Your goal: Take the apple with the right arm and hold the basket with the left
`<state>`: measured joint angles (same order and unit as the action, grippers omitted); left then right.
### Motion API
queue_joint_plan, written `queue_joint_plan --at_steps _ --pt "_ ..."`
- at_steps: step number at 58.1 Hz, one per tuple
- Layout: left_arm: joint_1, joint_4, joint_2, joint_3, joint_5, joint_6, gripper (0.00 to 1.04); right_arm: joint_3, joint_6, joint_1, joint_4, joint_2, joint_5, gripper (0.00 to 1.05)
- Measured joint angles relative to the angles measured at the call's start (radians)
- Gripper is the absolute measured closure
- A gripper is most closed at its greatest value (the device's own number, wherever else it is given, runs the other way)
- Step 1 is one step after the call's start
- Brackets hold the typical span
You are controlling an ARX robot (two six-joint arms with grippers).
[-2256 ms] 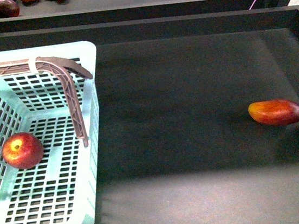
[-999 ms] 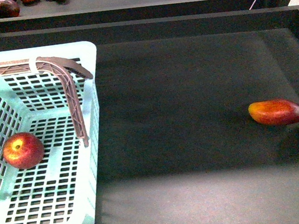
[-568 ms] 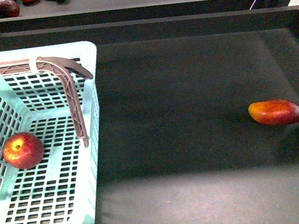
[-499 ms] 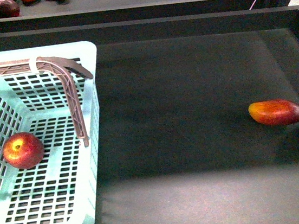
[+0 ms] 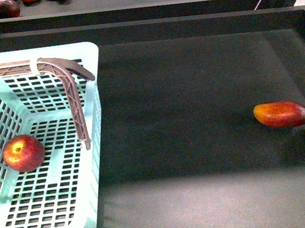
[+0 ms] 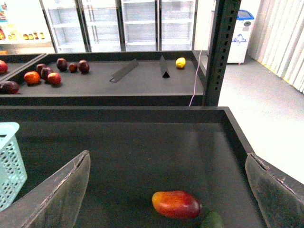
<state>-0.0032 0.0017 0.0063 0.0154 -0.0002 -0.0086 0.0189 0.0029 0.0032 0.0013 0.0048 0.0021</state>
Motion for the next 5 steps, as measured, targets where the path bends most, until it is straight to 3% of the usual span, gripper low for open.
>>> queue_joint_plan --at_steps 5 --pt "0.0 0.0 0.0 0.0 0.0 0.0 0.07 0.0 0.0 0.0 0.0 0.0 0.0 0.09"
